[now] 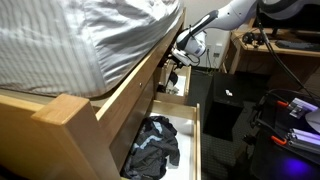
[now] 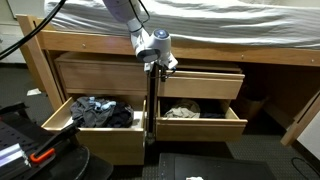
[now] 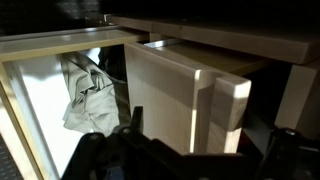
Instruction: Open the top right drawer
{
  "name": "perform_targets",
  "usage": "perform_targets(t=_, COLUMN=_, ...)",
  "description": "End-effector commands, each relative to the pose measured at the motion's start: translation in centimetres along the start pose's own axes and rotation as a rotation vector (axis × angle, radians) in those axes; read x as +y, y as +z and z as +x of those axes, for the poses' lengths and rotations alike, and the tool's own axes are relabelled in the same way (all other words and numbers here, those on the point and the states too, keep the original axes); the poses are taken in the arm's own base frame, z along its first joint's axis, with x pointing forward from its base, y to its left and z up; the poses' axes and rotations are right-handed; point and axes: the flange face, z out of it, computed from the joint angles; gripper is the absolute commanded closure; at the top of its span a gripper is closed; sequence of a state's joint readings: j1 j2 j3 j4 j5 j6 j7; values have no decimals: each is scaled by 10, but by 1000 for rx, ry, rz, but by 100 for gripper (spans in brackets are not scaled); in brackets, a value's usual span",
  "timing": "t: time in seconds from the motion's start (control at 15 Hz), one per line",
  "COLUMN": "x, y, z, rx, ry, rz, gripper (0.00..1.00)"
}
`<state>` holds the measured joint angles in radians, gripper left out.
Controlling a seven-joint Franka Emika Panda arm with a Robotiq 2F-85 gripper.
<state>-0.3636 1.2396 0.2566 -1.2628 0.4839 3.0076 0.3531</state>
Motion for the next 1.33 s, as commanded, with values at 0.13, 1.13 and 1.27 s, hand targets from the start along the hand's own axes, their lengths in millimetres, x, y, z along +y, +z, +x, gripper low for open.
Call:
perform_targets(t=0.13, x=6, y=-31, z=2, rx=-11, ry=42, rz=-210, gripper=0)
perform_targets(t=1.13, x=16, y=-107, z=13, rx=251, ry=26, rz=-403, gripper=0)
perform_targets(t=1.27, x=5, y=-101, z=6, rx=267, ry=15, rz=-297, gripper=0)
